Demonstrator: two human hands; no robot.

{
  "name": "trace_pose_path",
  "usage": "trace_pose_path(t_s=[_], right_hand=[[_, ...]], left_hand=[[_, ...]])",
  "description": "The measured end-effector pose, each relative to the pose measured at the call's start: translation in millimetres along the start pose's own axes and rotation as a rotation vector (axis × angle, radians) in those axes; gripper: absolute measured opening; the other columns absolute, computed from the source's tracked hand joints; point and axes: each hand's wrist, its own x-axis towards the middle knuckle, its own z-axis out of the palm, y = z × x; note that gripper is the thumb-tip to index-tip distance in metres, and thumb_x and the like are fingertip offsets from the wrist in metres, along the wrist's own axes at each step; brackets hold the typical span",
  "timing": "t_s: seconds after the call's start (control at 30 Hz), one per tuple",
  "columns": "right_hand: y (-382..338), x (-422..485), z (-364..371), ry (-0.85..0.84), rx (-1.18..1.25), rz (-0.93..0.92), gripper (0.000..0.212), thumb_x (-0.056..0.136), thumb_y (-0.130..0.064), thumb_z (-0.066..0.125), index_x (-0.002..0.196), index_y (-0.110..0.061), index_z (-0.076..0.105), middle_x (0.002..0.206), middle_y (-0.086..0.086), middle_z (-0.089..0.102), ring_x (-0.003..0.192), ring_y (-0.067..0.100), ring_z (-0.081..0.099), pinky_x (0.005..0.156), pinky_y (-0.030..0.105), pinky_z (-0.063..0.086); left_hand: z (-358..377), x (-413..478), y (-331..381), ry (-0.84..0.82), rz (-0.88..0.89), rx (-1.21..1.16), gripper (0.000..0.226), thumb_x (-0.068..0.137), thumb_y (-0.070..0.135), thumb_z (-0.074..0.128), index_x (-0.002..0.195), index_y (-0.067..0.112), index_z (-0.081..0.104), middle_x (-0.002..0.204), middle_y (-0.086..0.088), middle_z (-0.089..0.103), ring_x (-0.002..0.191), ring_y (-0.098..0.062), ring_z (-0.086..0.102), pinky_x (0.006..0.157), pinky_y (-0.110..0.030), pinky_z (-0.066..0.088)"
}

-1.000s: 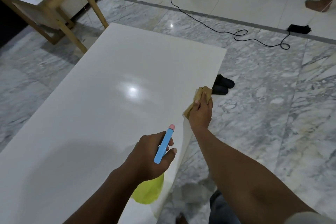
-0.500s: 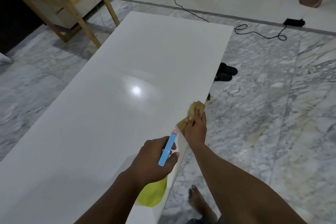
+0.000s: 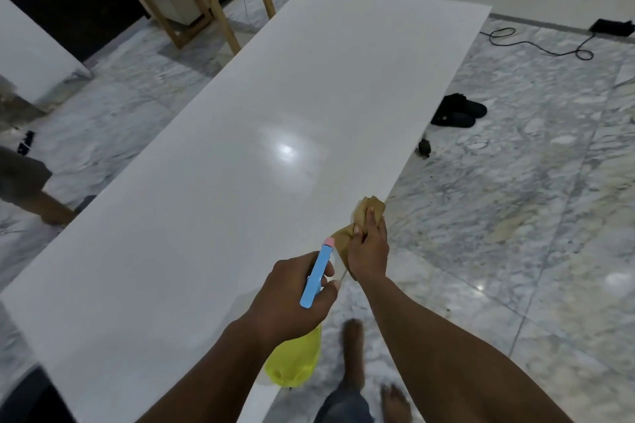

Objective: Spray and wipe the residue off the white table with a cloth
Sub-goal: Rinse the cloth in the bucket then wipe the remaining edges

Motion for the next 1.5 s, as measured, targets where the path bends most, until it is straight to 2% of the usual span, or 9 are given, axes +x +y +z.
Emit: trace_pose_path(t_s=[0.13,0.4,0.7,0.8,0.97,1.1,1.23,1.4,1.5], right_hand=[[2,-56,14,0.006,0.02,0.028,0.055,0.103,-0.017,0.043,0.155,-0.03,0.028,0.165,0.005,0.02,0.143,0.029,0.036,0.114,0.039,0.033],[15,-164,50,0.001,0.056,0.055,0.054,0.104,-0.017,0.043,0.154,-0.029,0.03,0.165,0.007,0.019,0.147,0.029,0.029,0.118,0.039,0.027],[43,-339,115,0.035,0.058,0.054,0.052,0.103,-0.018,0.044,0.153,-0.029,0.033,0.164,0.009,0.024,0.149,0.029,0.027,0.12,0.039,0.024],[60,-407,141,0.065,0.074,0.055,0.052,0.102,-0.017,0.045,0.152,-0.029,0.035,0.163,0.01,0.026,0.148,0.029,0.028,0.12,0.039,0.025],[67,-475,166,0.042,0.075,0.104,0.054,0.1,-0.014,0.046,0.152,-0.029,0.037,0.161,0.011,0.03,0.146,0.032,0.032,0.12,0.042,0.028],[73,-536,179,-0.006,-0.009,0.099,0.056,0.099,-0.012,0.044,0.153,-0.028,0.036,0.159,0.007,0.033,0.138,0.03,0.042,0.11,0.033,0.034],[76,-585,181,0.003,-0.013,0.235,0.04,0.102,-0.012,0.045,0.139,-0.025,0.054,0.135,0.007,0.056,0.09,0.01,0.059,0.077,0.013,0.045],[33,-614,200,-0.183,0.364,0.572,0.038,0.095,-0.004,0.05,0.132,-0.009,0.058,0.1,0.027,0.071,0.084,0.036,0.072,0.082,0.042,0.058],[0,-617,209,-0.302,0.569,0.665,0.023,0.095,-0.004,0.054,0.112,0.01,0.062,0.086,0.031,0.072,0.075,0.042,0.072,0.064,0.046,0.062]], left_hand=[[-6,-54,-15,-0.01,-0.004,0.032,0.016,0.09,0.04,0.069,0.1,0.029,0.064,0.088,0.008,0.071,0.081,-0.014,0.069,0.074,-0.024,0.058],[-31,-152,-73,0.048,-0.023,0.058,0.015,0.092,0.038,0.07,0.1,0.027,0.065,0.086,0.007,0.071,0.078,-0.013,0.068,0.066,-0.009,0.046],[-58,-302,-183,0.005,0.009,0.035,0.021,0.086,0.047,0.066,0.095,0.028,0.064,0.084,0.005,0.073,0.072,-0.015,0.072,0.071,-0.029,0.057],[-65,-361,-220,0.005,-0.001,0.032,0.016,0.09,0.039,0.069,0.094,0.024,0.065,0.082,0.002,0.071,0.076,-0.015,0.069,0.069,-0.027,0.053],[-82,-418,-260,-0.006,-0.041,0.035,0.011,0.092,0.027,0.07,0.092,0.017,0.066,0.084,-0.008,0.071,0.078,-0.027,0.067,0.075,-0.046,0.056],[-96,-463,-284,0.019,-0.072,0.051,0.012,0.091,0.029,0.071,0.09,0.018,0.065,0.083,-0.006,0.07,0.077,-0.023,0.067,0.072,-0.043,0.055],[-101,-495,-295,0.038,-0.099,0.022,0.011,0.091,0.027,0.071,0.091,0.017,0.067,0.081,-0.006,0.07,0.074,-0.022,0.067,0.065,-0.032,0.051],[-130,-518,-307,0.079,-0.056,-0.017,0.01,0.09,0.027,0.071,0.09,0.018,0.066,0.079,-0.003,0.069,0.074,-0.021,0.066,0.067,-0.034,0.054],[-143,-520,-314,0.091,-0.019,-0.041,0.01,0.087,0.028,0.069,0.09,0.02,0.065,0.08,-0.006,0.07,0.074,-0.026,0.067,0.071,-0.043,0.056]])
